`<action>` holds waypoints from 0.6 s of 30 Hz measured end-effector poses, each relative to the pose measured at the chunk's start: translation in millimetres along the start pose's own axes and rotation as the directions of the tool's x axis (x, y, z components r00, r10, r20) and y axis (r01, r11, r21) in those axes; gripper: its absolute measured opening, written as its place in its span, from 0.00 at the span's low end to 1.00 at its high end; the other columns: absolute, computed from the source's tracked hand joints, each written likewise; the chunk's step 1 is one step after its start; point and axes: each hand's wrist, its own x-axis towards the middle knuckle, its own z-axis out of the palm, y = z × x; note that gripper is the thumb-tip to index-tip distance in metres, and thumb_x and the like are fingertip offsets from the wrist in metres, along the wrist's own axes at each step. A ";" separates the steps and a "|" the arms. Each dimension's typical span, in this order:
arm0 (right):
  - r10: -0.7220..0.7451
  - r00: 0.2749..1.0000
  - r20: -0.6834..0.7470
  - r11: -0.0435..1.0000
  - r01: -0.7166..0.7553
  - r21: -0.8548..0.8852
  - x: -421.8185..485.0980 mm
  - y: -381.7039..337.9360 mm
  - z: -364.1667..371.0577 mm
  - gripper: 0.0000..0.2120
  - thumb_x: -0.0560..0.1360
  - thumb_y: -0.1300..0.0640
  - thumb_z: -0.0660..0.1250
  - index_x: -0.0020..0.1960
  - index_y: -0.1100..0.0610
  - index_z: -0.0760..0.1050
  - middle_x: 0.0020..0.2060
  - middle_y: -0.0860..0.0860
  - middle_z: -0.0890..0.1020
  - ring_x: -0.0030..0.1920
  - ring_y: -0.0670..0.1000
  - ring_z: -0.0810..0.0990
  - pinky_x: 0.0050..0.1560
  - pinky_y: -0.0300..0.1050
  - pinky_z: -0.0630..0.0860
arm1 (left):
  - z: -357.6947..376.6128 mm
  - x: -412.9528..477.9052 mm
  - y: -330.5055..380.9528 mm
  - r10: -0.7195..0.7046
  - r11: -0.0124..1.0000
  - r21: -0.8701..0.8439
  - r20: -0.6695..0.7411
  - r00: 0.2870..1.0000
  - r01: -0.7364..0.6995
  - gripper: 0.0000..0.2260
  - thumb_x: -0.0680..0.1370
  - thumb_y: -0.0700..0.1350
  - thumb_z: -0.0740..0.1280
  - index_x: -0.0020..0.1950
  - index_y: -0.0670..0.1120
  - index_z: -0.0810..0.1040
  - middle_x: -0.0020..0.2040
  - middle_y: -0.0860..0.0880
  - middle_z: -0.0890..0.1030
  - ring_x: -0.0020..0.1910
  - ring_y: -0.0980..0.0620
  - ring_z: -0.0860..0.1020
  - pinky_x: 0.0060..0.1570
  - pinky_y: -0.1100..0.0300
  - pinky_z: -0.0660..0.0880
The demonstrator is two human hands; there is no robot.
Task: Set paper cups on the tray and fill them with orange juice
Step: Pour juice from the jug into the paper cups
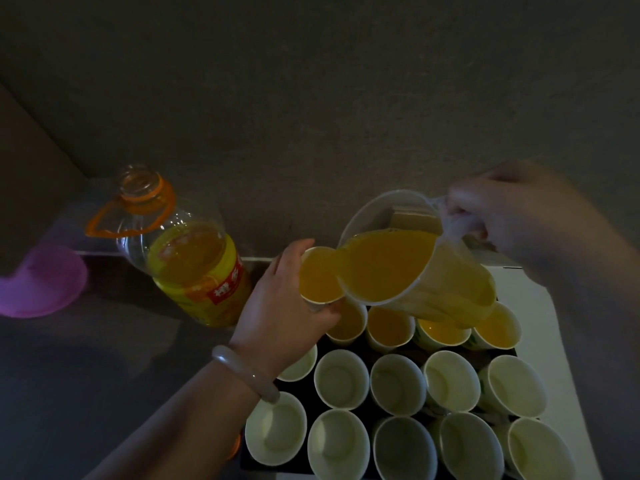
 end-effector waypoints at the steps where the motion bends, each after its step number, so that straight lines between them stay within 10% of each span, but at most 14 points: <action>1: -0.007 1.000 0.003 1.000 0.007 -0.005 -0.4 -0.4 0.4 0.13 0.66 0.56 0.64 0.30 0.64 0.67 0.28 0.54 0.64 0.30 0.52 0.60 0.34 0.51 0.59 | 0.0 0.1 -0.4 0.000 1.000 0.002 0.001 1.000 0.000 0.38 0.67 0.55 0.76 0.72 0.55 0.60 0.58 0.58 0.71 0.51 0.62 0.73 0.44 0.72 0.68; 18: 0.169 0.982 -0.082 0.888 -0.116 0.445 5.5 29.4 9.4 0.19 0.72 0.59 0.63 0.22 0.53 0.75 0.18 0.48 0.66 0.19 0.45 0.62 0.23 0.38 0.59 | -7.1 0.3 -8.5 -0.066 0.996 -0.060 -0.124 0.990 0.059 0.33 0.68 0.53 0.76 0.69 0.54 0.65 0.51 0.61 0.73 0.50 0.65 0.74 0.40 0.75 0.70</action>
